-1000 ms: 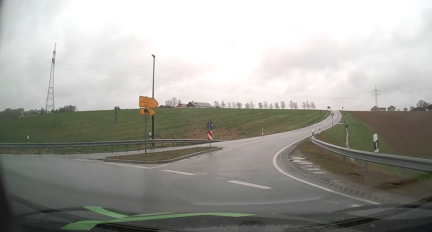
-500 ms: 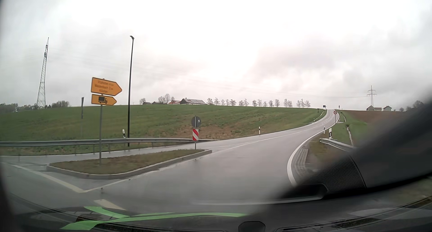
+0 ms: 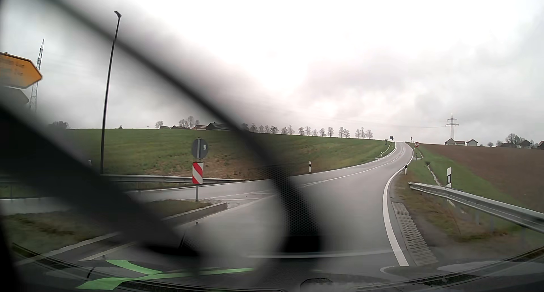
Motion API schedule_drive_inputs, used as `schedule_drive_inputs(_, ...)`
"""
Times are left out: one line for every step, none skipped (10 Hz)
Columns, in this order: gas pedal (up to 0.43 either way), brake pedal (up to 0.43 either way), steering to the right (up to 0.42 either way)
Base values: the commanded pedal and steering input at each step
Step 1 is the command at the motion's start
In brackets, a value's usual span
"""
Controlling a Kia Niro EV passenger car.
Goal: Follow the waypoints while adhering to traffic rules and regulations
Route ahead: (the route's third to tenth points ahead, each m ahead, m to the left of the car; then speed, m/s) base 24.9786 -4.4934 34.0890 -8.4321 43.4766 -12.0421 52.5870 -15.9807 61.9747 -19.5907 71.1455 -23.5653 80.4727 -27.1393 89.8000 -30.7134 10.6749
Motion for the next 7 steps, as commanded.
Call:
schedule_drive_inputs(0.280, 0.000, 0.094)
schedule_drive_inputs(0.280, 0.000, 0.095)
schedule_drive_inputs(0.280, 0.000, 0.094)
schedule_drive_inputs(0.287, 0.000, 0.091)
schedule_drive_inputs(0.287, 0.000, 0.089)
schedule_drive_inputs(0.287, 0.000, 0.089)
schedule_drive_inputs(0.287, 0.000, 0.089)
